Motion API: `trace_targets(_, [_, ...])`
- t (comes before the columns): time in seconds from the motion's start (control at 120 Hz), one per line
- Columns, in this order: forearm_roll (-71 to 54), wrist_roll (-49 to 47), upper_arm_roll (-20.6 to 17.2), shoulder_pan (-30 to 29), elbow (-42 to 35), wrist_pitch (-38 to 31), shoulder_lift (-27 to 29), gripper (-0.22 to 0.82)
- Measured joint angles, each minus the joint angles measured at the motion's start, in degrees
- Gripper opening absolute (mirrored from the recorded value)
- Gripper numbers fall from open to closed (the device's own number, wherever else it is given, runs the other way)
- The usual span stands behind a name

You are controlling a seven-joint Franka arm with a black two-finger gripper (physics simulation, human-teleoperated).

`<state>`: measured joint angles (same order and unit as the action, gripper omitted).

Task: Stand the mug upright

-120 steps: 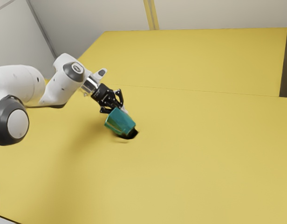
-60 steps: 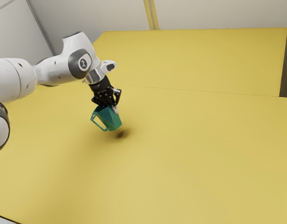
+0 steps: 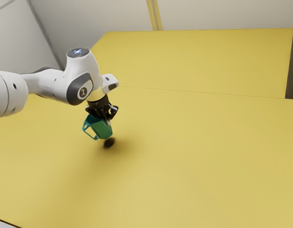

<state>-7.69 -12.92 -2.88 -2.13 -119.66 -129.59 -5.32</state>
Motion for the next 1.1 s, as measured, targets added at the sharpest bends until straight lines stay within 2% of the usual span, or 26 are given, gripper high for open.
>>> trace_targets(0.242, [-0.3, -2.4, -0.3, 0.1, -1.4, -3.4, -2.2, -0.18])
trace_targets(0.658, [-0.1, -4.9, -0.7, 0.0, -1.4, -5.2, -4.4, -0.18])
trace_targets(0.817, [0.5, -4.9, -0.7, 0.0, -1.2, -4.9, -3.3, 0.17])
trace_targets(0.883, [0.6, -4.8, -0.7, 0.0, -1.1, -4.8, -2.8, 0.29])
trace_targets(0.983, [0.6, -4.7, -0.7, 0.0, -0.9, -4.7, -2.0, 0.41])
trace_targets(1.1, [0.7, -4.7, -0.6, 0.0, -0.3, -4.2, -0.6, 0.49])
